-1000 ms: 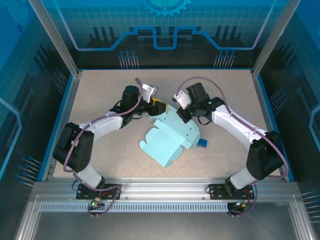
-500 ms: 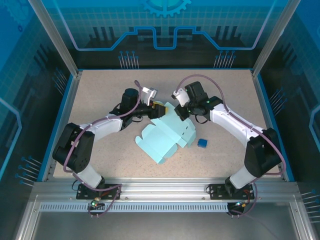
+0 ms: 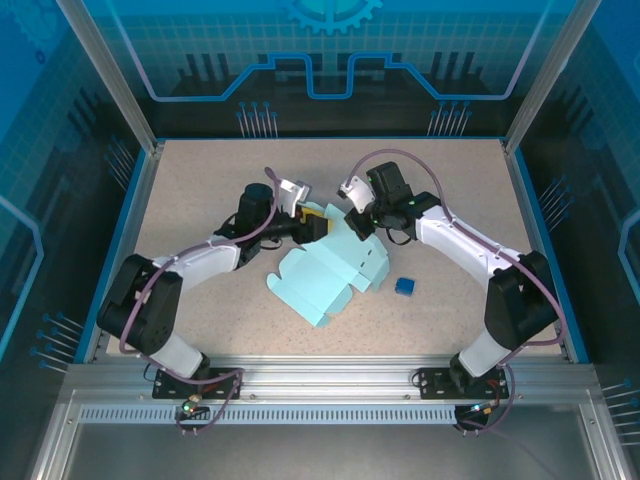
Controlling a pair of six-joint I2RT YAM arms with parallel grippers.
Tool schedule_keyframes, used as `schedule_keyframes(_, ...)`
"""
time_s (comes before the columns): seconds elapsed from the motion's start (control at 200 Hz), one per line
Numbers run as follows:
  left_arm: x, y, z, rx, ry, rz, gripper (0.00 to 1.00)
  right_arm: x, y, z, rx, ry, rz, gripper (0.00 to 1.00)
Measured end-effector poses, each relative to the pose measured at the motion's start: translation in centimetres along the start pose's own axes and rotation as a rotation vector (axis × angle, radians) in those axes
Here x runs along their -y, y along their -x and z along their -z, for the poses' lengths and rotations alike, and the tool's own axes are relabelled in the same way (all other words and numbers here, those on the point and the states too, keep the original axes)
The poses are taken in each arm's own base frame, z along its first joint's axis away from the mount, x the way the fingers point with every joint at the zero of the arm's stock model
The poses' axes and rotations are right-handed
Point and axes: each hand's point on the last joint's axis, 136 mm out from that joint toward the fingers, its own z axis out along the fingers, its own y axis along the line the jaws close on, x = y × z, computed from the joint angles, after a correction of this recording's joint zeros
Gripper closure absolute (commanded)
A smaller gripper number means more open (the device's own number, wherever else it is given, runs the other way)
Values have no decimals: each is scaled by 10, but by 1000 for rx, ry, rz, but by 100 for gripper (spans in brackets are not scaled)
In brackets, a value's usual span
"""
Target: Fold the paper box
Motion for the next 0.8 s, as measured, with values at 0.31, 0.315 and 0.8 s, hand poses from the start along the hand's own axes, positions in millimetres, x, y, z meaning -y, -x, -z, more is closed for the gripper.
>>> schedule_keyframes(0.31, 1, 29, 45, 73, 129, -117, 42, -2, 0, 8, 24, -9, 156, 100)
schedule_keyframes(0.315, 1, 29, 46, 75, 131, -118, 42, -2, 0, 9, 26, -9, 159, 100)
schedule_keyframes(0.8, -145, 13, 116, 48, 629, 176, 45, -6, 11, -1, 30, -254, 465, 100)
